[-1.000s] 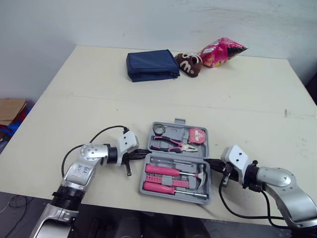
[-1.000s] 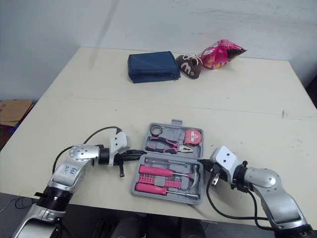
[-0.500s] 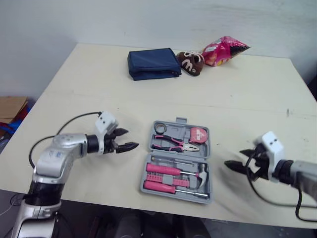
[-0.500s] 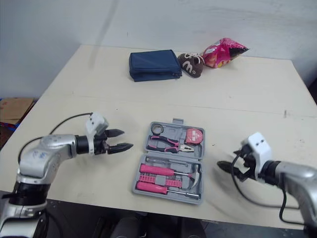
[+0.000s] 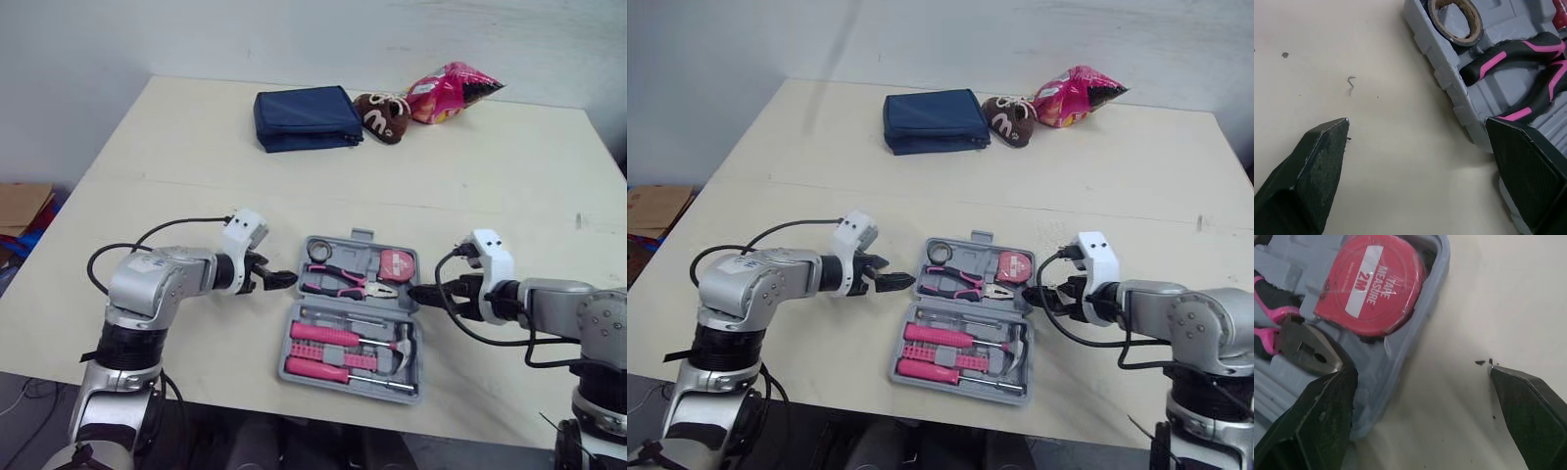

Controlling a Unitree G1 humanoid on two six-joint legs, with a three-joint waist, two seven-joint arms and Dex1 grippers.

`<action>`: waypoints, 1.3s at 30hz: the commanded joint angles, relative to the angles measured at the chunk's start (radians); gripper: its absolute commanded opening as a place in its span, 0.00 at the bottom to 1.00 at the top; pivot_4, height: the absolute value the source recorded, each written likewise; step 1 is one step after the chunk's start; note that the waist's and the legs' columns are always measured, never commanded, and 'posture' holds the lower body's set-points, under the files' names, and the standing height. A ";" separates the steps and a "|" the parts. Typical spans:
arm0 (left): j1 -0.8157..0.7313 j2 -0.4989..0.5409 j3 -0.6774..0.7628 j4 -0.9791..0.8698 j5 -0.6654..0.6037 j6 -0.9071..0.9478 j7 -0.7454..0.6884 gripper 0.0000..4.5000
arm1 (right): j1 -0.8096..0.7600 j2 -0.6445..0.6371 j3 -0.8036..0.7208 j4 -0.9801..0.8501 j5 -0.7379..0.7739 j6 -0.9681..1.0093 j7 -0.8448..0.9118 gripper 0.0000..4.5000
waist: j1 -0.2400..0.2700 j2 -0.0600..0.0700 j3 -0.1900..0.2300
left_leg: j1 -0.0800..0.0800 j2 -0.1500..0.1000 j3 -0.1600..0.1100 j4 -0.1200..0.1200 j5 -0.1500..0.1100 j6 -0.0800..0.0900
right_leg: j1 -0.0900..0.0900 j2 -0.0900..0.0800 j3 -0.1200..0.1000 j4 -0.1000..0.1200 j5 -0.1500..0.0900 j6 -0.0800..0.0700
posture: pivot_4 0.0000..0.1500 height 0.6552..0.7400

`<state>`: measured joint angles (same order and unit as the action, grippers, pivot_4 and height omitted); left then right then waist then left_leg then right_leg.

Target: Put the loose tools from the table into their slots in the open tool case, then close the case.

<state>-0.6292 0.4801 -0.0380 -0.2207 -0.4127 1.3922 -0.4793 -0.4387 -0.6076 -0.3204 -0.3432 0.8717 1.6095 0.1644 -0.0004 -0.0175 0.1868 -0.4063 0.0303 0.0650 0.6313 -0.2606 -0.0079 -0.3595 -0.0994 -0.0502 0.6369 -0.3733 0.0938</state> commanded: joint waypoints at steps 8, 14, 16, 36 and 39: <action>-0.044 -0.097 -0.016 -0.009 0.022 0.057 0.113 1.00 | -0.033 0.006 0.004 0.042 0.174 0.005 -0.233 1.00 | 0.000 0.000 0.000 | 0.000 0.000 0.000 -0.001 0.001 -0.001 | 0.000 0.001 0.000 0.001 0.000 0.000 | 1.00 1.00; -0.059 -0.084 -0.056 -0.011 0.014 0.095 0.115 1.00 | -0.038 0.004 0.004 0.073 0.263 0.005 -0.326 0.95 | -0.001 0.000 0.000 | 0.000 0.000 0.000 0.000 0.002 -0.001 | 0.000 0.001 0.000 0.002 0.000 0.000 | 1.00 1.00; -0.062 -0.078 -0.063 -0.007 0.015 0.100 0.114 0.94 | -0.040 0.010 0.002 0.083 0.289 0.005 -0.354 0.80 | -0.001 0.000 0.000 | 0.001 0.000 0.000 0.000 0.002 -0.001 | 0.000 0.001 0.000 0.002 0.000 0.000 | 1.00 1.00; -0.016 -0.145 0.015 -0.035 -0.012 -0.248 0.037 0.00 | 0.093 0.076 -0.019 -0.214 0.177 -0.315 -0.239 0.00 | 0.000 -0.001 0.000 | 0.000 0.000 0.001 -0.002 0.004 -0.003 | -0.004 0.001 0.002 0.005 0.000 0.000 | 1.00 1.00; 0.053 -0.132 -0.006 -0.026 0.050 -0.565 -0.033 0.00 | 0.240 -0.010 0.085 -0.308 -0.037 -0.592 -0.055 0.00 | 0.002 -0.001 0.000 | -0.001 -0.001 0.003 -0.003 0.004 -0.003 | -0.006 0.003 0.002 0.005 0.000 0.000 | 1.00 1.00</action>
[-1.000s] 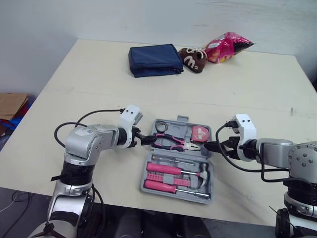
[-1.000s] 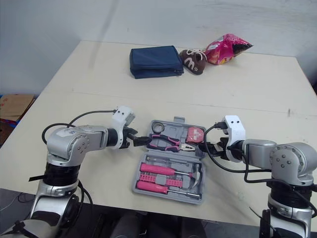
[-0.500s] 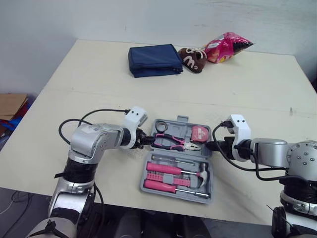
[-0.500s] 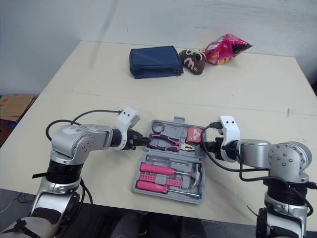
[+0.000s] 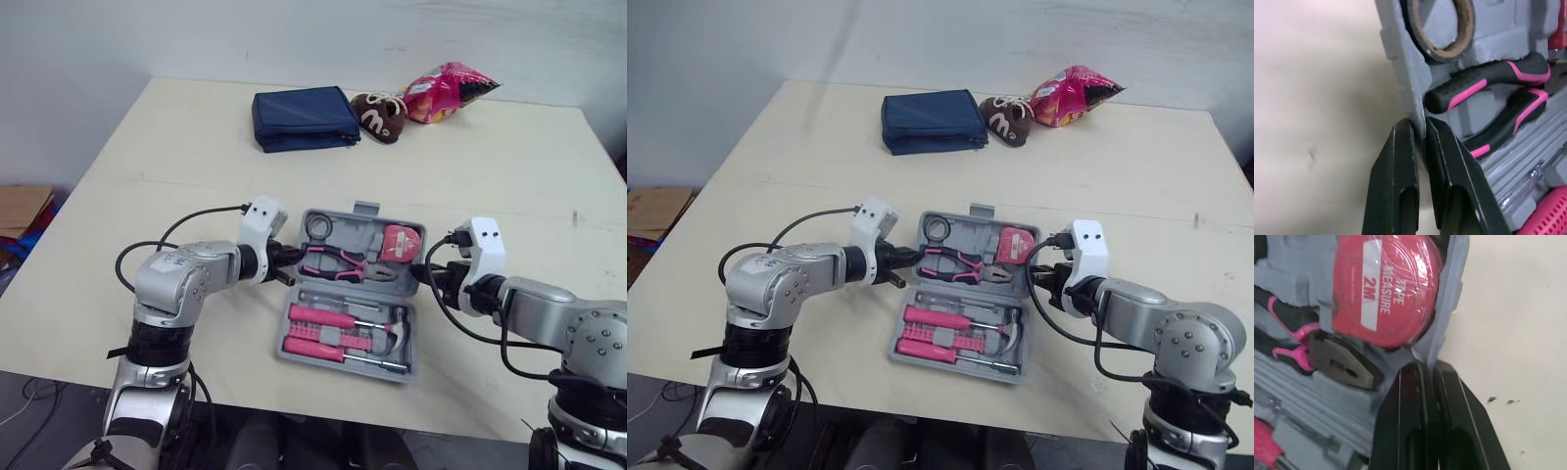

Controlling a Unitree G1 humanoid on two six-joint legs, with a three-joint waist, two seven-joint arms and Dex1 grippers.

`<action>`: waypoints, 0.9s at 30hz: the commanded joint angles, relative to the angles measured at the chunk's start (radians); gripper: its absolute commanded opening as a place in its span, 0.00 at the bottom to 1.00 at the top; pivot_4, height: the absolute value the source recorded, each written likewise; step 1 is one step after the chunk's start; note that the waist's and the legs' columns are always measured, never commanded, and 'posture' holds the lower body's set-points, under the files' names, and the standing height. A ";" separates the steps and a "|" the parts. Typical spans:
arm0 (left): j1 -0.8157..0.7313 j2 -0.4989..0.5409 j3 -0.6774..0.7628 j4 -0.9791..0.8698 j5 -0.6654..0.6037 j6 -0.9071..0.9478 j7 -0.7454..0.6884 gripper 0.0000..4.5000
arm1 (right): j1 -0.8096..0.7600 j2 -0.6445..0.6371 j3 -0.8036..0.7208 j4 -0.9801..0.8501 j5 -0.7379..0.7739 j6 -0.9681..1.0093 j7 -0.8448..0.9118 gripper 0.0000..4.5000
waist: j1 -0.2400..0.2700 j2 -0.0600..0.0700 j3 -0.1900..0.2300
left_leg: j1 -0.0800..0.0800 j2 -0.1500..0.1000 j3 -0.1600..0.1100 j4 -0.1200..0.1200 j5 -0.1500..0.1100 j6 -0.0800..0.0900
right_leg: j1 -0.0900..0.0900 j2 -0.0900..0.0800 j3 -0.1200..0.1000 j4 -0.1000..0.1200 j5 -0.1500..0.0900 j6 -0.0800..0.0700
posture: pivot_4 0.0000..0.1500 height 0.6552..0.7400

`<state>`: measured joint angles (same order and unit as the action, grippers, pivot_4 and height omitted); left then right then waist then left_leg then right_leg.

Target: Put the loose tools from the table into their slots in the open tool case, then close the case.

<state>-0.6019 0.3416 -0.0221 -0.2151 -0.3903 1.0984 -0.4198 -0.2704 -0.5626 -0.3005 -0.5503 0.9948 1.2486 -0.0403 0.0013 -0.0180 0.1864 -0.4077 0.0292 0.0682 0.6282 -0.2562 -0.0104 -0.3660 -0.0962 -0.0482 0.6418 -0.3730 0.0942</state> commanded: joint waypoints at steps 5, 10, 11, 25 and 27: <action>0.153 0.029 -0.077 0.092 0.173 -0.811 -0.185 0.00 | 0.311 -0.140 0.241 0.009 -0.630 -0.900 0.390 0.00 | 0.001 -0.001 0.000 | 0.001 0.000 0.006 0.000 0.000 0.000 | -0.001 0.001 -0.003 0.001 0.001 0.002 | 1.00 1.00; 0.238 0.060 -0.091 0.230 0.262 -1.245 -0.254 0.00 | 0.418 -0.133 0.289 0.189 -0.878 -1.355 0.455 0.00 | -0.002 -0.001 0.000 | 0.003 0.001 0.009 0.002 -0.001 0.002 | -0.001 0.000 -0.002 0.001 0.002 0.003 | 1.00 1.00; 0.252 0.070 -0.091 0.259 0.286 -1.327 -0.254 0.00 | 0.431 -0.140 0.298 0.225 -0.932 -1.434 0.456 0.00 | -0.003 -0.001 0.000 | 0.003 0.001 0.009 0.002 -0.001 0.003 | -0.001 -0.001 -0.002 0.001 0.002 0.003 | 1.00 1.00; 0.383 0.308 0.058 0.459 0.218 -1.541 -0.386 0.59 | 0.643 -0.224 0.087 0.426 -1.152 -1.877 0.426 0.73 | -0.008 -0.001 0.000 | 0.010 0.002 0.008 0.001 -0.003 0.004 | 0.006 -0.003 -0.001 0.000 0.002 0.003 | 1.00 1.00; 0.385 0.334 0.075 0.476 0.178 -1.483 -0.426 0.59 | 0.697 -0.248 0.061 0.442 -1.089 -1.875 0.477 0.73 | -0.006 -0.001 0.000 | 0.013 0.002 0.008 0.000 -0.003 0.004 | 0.009 -0.003 -0.001 -0.001 0.002 0.003 | 1.00 1.00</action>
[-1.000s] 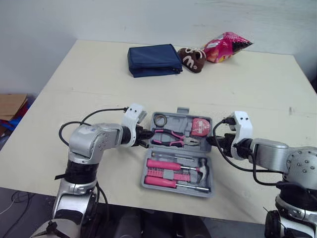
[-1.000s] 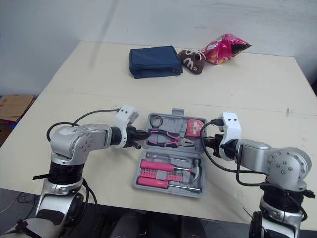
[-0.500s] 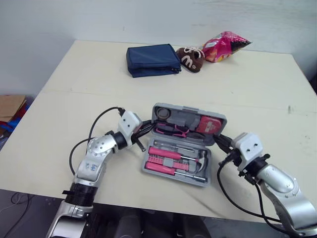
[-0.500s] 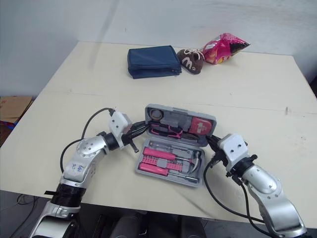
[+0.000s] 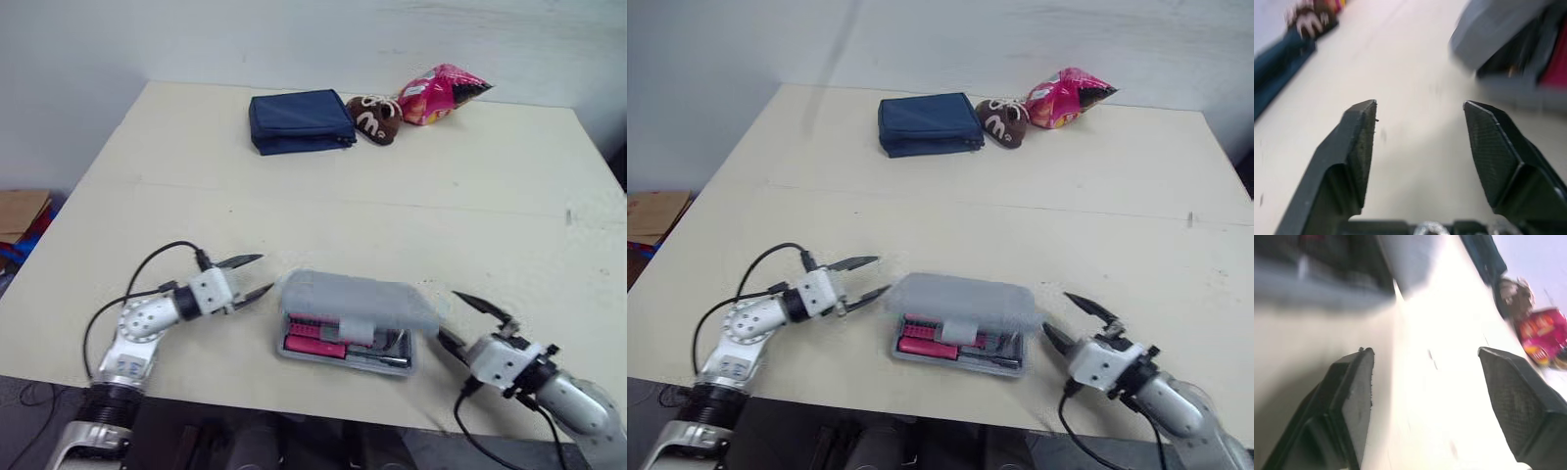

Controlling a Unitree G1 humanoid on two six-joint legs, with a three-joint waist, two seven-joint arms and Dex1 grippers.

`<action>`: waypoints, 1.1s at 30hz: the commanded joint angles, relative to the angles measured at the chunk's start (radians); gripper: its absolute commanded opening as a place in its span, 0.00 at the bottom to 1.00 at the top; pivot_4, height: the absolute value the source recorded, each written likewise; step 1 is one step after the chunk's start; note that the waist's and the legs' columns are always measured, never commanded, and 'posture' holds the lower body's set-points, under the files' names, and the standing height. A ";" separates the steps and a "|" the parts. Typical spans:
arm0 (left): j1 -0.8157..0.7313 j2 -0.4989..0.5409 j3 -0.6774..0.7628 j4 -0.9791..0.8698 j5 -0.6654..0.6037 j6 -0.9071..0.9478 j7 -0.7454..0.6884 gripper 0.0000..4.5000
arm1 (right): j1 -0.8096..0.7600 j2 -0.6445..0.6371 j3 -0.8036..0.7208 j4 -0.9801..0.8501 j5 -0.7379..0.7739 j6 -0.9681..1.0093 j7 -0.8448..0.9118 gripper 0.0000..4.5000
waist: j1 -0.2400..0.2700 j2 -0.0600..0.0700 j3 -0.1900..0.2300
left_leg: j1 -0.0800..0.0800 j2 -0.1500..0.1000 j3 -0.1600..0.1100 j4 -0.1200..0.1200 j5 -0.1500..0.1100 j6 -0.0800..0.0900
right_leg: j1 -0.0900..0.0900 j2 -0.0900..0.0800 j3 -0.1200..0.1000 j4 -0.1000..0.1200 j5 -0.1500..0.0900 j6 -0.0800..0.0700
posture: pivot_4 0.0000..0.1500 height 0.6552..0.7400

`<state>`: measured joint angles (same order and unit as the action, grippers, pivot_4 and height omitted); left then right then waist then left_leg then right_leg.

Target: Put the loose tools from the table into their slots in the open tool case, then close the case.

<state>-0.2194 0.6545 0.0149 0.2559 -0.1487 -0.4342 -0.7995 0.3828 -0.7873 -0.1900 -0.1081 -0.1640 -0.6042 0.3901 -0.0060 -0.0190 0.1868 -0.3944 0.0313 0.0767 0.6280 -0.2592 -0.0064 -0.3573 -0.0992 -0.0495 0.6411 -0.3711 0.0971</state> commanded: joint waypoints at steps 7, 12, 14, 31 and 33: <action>-0.099 -0.012 0.016 -0.042 -0.154 0.248 -0.129 0.59 | 0.138 -0.063 -0.071 -0.146 0.445 0.218 0.268 0.55 | 0.004 0.000 0.000 | 0.004 0.000 -0.001 0.001 -0.007 0.008 | 0.006 -0.002 0.002 -0.001 0.000 0.000 | 1.00 1.00; -0.210 -0.061 -0.073 -0.080 -0.120 0.390 -0.162 0.30 | 0.232 -0.140 -0.034 -0.347 0.629 0.478 0.440 0.00 | 0.005 0.001 0.000 | 0.006 0.000 -0.006 0.002 -0.007 0.007 | 0.012 -0.001 0.002 -0.004 0.000 0.000 | 1.00 1.00; -0.273 -0.095 -0.122 -0.032 -0.067 0.401 -0.160 0.08 | 0.252 -0.175 -0.002 -0.415 0.638 0.557 0.480 0.00 | 0.006 0.000 0.000 | 0.007 0.000 -0.008 0.002 -0.008 0.008 | 0.015 0.000 0.001 -0.005 0.000 0.000 | 1.00 1.00; -0.477 -0.224 -0.296 0.270 0.082 0.302 -0.367 0.00 | -0.087 -0.013 0.261 -0.365 0.495 0.822 0.439 0.00 | 0.002 -0.004 0.001 | 0.006 0.000 -0.006 0.006 -0.005 0.003 | 0.014 0.002 -0.004 -0.004 0.000 0.000 | 1.00 1.00; -0.453 -0.217 -0.292 0.238 0.071 0.300 -0.394 0.00 | -0.132 0.005 0.252 -0.340 0.482 0.827 0.432 0.00 | 0.000 -0.003 0.001 | 0.006 0.000 -0.006 0.007 -0.005 0.002 | 0.014 0.002 -0.004 -0.004 0.000 0.000 | 1.00 1.00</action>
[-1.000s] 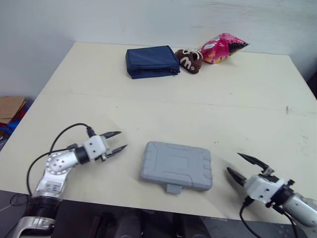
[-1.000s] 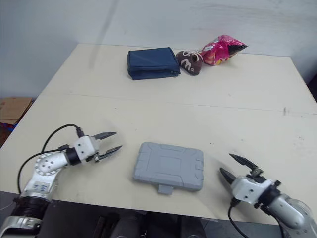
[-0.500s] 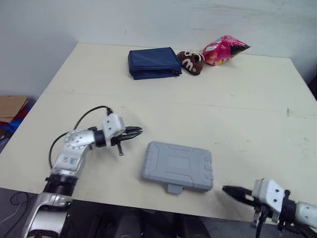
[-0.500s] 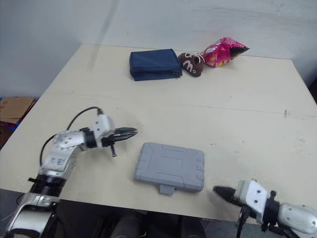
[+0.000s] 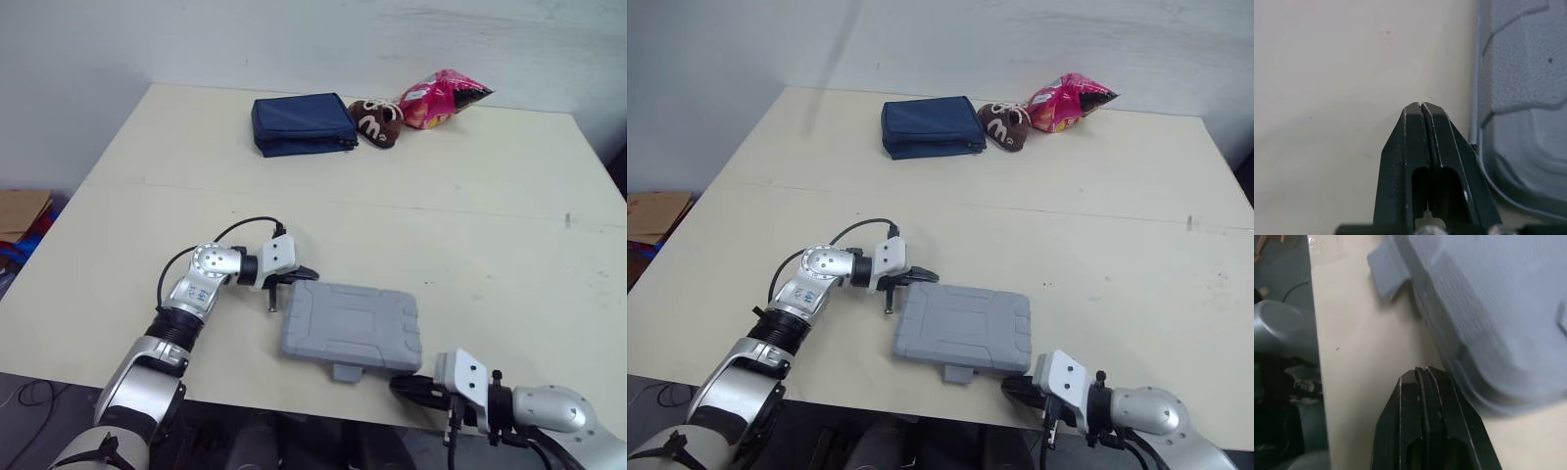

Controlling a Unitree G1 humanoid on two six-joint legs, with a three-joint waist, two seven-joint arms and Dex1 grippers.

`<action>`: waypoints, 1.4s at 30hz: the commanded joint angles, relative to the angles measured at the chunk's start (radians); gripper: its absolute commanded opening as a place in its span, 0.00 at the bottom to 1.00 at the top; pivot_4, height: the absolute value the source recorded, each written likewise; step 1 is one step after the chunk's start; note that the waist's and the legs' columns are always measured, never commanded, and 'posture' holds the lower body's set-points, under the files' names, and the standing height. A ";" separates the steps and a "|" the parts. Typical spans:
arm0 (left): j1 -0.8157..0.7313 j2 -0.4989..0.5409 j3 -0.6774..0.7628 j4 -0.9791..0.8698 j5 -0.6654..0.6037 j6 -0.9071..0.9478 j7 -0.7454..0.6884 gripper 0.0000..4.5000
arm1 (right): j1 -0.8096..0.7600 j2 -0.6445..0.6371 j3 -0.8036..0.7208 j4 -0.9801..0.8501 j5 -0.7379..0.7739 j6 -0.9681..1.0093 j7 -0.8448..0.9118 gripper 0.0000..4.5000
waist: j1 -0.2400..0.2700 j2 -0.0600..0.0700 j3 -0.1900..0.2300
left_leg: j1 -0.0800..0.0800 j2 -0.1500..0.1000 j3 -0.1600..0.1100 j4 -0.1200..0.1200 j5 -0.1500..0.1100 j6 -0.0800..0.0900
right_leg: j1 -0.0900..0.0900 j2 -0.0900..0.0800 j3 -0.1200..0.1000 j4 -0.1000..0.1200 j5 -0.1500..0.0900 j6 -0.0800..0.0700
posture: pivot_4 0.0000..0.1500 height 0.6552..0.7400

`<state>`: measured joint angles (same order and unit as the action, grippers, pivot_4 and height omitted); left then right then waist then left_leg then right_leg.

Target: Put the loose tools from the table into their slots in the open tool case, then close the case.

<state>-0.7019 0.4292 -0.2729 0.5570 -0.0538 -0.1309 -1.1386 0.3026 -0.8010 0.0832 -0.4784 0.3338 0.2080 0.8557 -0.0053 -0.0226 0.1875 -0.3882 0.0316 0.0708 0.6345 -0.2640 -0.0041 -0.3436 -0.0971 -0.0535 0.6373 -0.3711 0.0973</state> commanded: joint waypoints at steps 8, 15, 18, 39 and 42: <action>0.218 0.070 0.063 -0.340 -0.096 0.176 -0.035 0.00 | -0.288 0.091 -0.021 0.255 -0.111 -0.030 -0.070 0.00 | 0.000 0.000 0.000 | 0.000 0.000 -0.001 0.001 0.000 0.001 | 0.001 -0.002 0.005 0.001 0.000 0.000 | 1.00 1.00; 0.344 0.051 0.147 -0.512 -0.109 0.304 0.143 0.00 | -0.405 0.081 -0.037 0.421 -0.159 -0.086 -0.042 0.00 | 0.004 0.000 0.000 | 0.000 -0.001 -0.003 0.001 -0.002 0.003 | 0.002 -0.004 0.005 0.000 0.000 0.000 | 1.00 1.00; 0.352 0.043 0.178 -0.551 -0.129 0.323 0.185 0.00 | -0.377 0.050 -0.084 0.425 -0.149 -0.108 -0.029 0.00 | 0.006 0.000 0.000 | -0.001 -0.001 -0.003 0.001 -0.002 0.003 | 0.002 -0.005 0.004 -0.001 0.000 0.000 | 1.00 1.00; 0.100 -0.051 -0.202 -0.473 0.045 0.325 0.065 0.00 | 0.094 0.132 -0.331 -0.088 0.068 -0.081 -0.058 0.00 | 0.004 0.002 -0.001 | 0.001 -0.001 -0.002 -0.001 -0.001 0.001 | 0.004 0.000 0.005 -0.002 0.000 0.000 | 1.00 1.00; 0.106 -0.053 -0.197 -0.474 0.055 0.363 0.099 0.00 | 0.089 0.128 -0.294 -0.106 0.042 -0.055 -0.070 0.00 | 0.005 0.002 -0.002 | 0.002 -0.001 -0.003 -0.001 -0.001 0.001 | 0.004 -0.001 0.006 -0.002 0.000 0.000 | 1.00 1.00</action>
<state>-0.6233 0.3613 -0.4426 0.0491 -0.0529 0.1846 -1.0621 0.3952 -0.6692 -0.2224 -0.5431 0.3846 0.1404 0.7947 -0.0008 -0.0205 0.1854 -0.3864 0.0305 0.0680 0.6335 -0.2649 -0.0030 -0.3393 -0.0983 -0.0476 0.6352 -0.3709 0.0978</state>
